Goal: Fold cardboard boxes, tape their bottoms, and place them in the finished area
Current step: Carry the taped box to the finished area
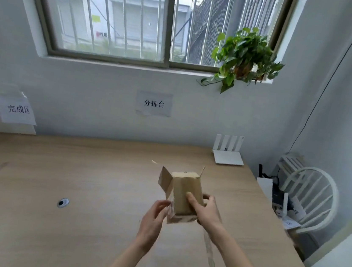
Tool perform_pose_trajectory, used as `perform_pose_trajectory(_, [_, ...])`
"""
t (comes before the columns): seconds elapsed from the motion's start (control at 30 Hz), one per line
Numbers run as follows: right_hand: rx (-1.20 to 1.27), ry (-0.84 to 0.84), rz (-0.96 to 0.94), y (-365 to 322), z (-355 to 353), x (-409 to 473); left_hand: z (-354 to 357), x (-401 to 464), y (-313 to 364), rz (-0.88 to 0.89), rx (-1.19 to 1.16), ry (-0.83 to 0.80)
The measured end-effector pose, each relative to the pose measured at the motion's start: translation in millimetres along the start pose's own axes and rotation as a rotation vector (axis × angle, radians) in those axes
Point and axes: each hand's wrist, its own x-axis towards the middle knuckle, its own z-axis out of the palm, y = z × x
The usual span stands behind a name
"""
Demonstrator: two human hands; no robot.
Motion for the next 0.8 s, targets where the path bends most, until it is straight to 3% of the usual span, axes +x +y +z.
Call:
perform_pose_trajectory(0.2, [0.101, -0.145, -0.200, -34.4, -51.0, -31.2, 17.7, -8.1, 74.6, 0.064, -0.181, 0.084])
perform_pose_trajectory(0.33, [0.141, -0.211, -0.276, -39.2, -89.0, -51.1, 25.6, -24.5, 98.9, 0.044, -0.243, 0.009])
perform_pose_trajectory(0.6, [-0.396, -0.302, -0.483, -51.4, -129.1, -76.3, 33.3, -59.9, 101.0, 0.219, -0.041, 0.115])
perform_pose_trajectory(0.8, [-0.379, -0.278, -0.559, -56.9, -101.8, -97.6, 6.2, -92.3, 109.5, 0.299, 0.061, 0.223])
